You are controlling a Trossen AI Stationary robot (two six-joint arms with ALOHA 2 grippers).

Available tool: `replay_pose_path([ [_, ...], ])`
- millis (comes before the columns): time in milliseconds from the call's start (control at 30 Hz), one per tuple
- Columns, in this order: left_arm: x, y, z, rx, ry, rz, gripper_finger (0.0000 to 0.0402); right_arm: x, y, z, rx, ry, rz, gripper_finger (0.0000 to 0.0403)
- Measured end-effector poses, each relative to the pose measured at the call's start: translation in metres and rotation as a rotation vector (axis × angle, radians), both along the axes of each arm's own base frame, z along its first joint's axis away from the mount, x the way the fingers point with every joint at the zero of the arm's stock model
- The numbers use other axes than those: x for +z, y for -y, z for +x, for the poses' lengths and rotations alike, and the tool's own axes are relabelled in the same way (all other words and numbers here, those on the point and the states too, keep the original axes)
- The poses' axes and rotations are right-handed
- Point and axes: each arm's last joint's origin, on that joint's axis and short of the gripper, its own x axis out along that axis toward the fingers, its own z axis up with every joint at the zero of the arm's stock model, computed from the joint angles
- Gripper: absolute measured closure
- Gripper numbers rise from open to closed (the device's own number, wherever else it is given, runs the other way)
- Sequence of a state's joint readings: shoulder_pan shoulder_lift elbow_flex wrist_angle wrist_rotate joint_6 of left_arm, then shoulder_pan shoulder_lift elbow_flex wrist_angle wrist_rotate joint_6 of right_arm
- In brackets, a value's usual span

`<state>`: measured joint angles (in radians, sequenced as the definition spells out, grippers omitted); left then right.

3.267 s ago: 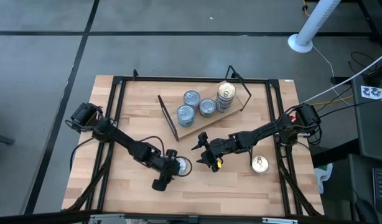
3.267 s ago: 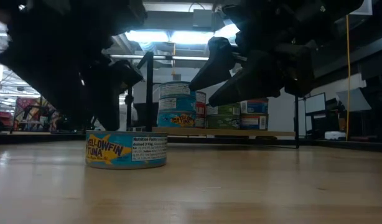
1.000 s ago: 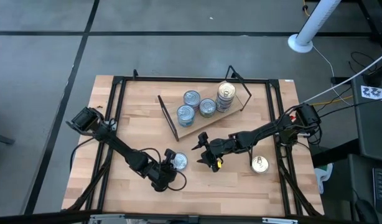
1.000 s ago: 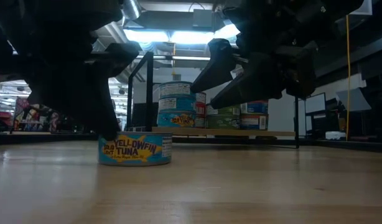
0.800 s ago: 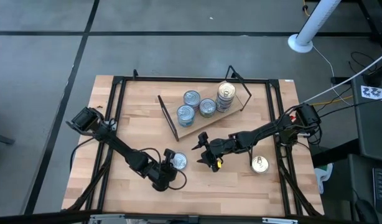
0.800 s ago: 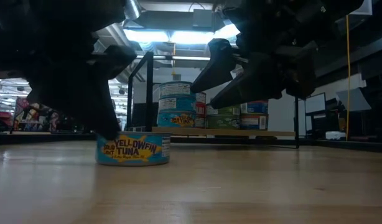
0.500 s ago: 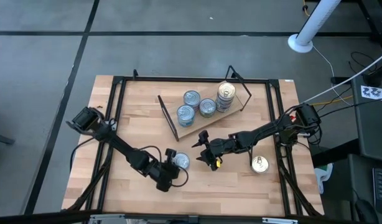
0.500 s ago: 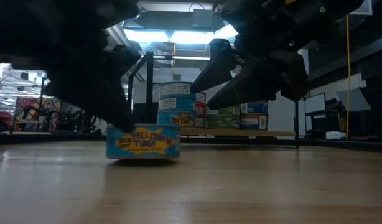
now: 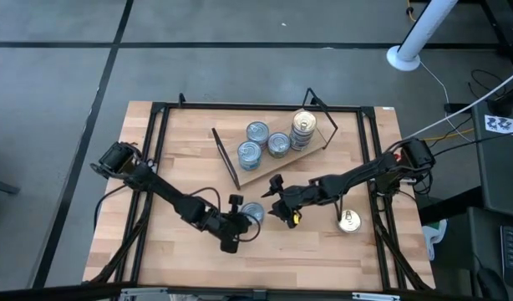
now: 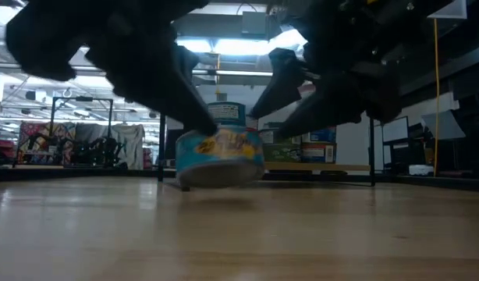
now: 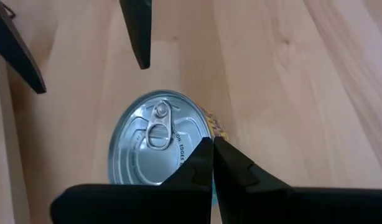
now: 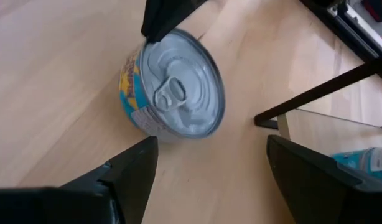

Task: Stack canned seafood by type on shelf
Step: Stack the yellow and blue tuna can on the shelf on top of the other yellow and blue tuna can

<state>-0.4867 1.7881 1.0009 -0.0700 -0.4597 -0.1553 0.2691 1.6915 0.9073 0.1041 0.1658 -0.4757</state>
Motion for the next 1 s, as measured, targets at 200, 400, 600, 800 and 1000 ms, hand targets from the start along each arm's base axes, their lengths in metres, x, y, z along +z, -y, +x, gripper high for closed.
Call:
replay_pose_path([
  [200, 0.009, -0.006, 0.010, 0.023, 0.028, -0.008, 0.0401, 0.006, 0.001, -0.004, 0.001, -0.012, -0.003, 0.0104],
  [400, 0.021, -0.010, 0.019, 0.027, 0.061, -0.006, 0.0401, 0.003, 0.002, -0.008, 0.001, -0.061, -0.017, 0.0104],
  [600, 0.030, -0.013, 0.027, 0.029, 0.088, -0.002, 0.0401, 0.009, 0.004, -0.015, 0.000, -0.097, -0.030, 0.0104],
  [800, 0.038, -0.014, 0.032, 0.019, 0.106, 0.009, 0.0402, 0.030, 0.008, -0.027, -0.017, -0.079, -0.041, 0.0104],
  [1000, 0.045, -0.016, 0.037, 0.016, 0.125, 0.016, 0.0401, 0.039, 0.008, -0.038, -0.010, -0.109, -0.051, 0.0104],
])
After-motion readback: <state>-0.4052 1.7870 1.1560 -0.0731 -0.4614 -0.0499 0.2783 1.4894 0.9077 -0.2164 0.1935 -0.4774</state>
